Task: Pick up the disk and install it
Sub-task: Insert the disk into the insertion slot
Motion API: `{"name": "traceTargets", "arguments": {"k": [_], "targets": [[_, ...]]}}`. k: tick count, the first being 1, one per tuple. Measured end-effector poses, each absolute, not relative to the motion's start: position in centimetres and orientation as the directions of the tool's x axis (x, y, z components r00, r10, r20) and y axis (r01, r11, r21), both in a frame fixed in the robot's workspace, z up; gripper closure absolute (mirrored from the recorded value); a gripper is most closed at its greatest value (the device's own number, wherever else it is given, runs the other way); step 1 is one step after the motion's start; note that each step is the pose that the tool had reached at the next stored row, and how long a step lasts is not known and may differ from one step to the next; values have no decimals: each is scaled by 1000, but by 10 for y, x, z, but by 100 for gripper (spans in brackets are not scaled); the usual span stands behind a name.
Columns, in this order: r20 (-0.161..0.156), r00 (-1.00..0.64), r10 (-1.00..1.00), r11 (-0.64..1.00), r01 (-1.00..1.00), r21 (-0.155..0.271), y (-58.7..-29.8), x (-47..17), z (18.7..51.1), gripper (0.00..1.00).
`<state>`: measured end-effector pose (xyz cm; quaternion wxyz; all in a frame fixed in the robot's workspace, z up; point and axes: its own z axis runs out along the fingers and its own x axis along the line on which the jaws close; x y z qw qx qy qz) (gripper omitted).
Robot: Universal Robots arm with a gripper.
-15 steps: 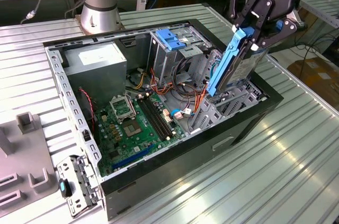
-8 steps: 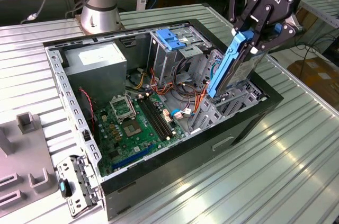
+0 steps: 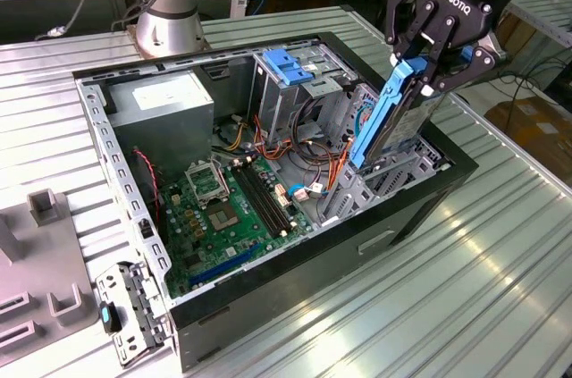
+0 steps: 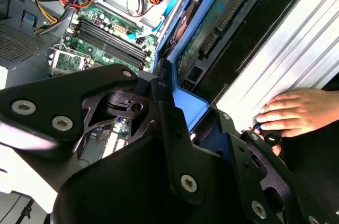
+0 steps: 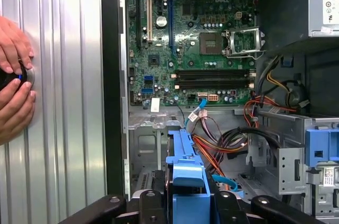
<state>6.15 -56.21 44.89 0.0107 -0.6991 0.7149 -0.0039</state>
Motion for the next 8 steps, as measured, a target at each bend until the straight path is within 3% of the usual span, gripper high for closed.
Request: {"name": "traceTargets", "arguments": {"k": [8], "targets": [[-10,-22,-1000,22,-1000,-21,-565,62,444,63]]}}
